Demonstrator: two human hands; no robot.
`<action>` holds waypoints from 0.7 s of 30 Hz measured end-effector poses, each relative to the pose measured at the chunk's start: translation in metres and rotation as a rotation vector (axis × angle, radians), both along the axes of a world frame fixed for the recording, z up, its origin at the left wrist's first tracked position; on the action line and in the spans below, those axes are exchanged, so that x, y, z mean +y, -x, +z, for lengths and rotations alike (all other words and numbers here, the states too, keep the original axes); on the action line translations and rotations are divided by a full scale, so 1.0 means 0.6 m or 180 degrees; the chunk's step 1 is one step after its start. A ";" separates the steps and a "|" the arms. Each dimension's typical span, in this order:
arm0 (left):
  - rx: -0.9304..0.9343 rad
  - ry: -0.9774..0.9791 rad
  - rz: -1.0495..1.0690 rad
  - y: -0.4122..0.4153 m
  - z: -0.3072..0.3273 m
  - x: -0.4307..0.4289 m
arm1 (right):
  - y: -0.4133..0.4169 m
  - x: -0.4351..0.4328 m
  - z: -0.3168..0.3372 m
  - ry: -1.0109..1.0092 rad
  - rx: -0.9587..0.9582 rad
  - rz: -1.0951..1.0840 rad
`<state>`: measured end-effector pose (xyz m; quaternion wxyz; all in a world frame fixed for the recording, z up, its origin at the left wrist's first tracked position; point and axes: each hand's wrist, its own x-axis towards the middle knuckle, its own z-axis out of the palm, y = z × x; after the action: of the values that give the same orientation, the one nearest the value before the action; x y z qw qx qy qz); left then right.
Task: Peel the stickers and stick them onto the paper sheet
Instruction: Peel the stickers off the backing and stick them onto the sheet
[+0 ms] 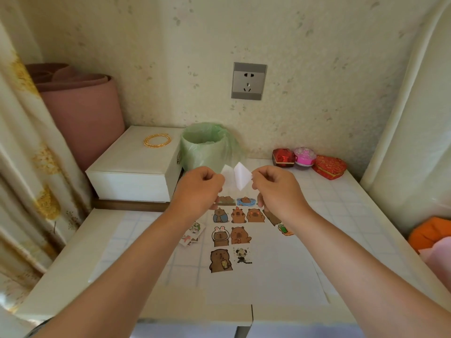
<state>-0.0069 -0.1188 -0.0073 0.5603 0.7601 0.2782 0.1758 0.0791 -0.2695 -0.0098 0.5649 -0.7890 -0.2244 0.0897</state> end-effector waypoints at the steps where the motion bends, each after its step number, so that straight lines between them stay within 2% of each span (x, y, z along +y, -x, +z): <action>1: 0.0003 0.0000 0.0053 0.005 0.004 0.012 | 0.001 0.005 0.003 -0.0025 0.0027 -0.0011; 5: -0.0025 0.0178 0.0165 0.022 0.016 0.057 | -0.001 0.032 0.015 -0.0082 -0.0094 -0.0142; 10: -0.0006 0.0363 0.0111 0.042 0.026 0.099 | -0.028 0.105 0.049 0.0167 -0.0832 -0.0252; 15: 0.0008 0.0325 0.0077 0.058 0.024 0.127 | -0.092 0.208 0.082 0.0893 -0.1856 -0.0348; 18: -0.0030 0.0185 0.0115 0.062 0.023 0.135 | -0.121 0.254 0.083 0.1671 -0.2353 -0.0239; 21: -0.0042 0.0119 0.0077 0.065 0.021 0.139 | -0.148 0.277 0.072 0.2282 -0.2514 -0.0146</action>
<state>-0.0459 -0.0352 0.0053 0.5740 0.7450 0.2868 0.1823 0.1677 -0.1030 0.0332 0.1342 -0.9109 -0.3578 -0.1554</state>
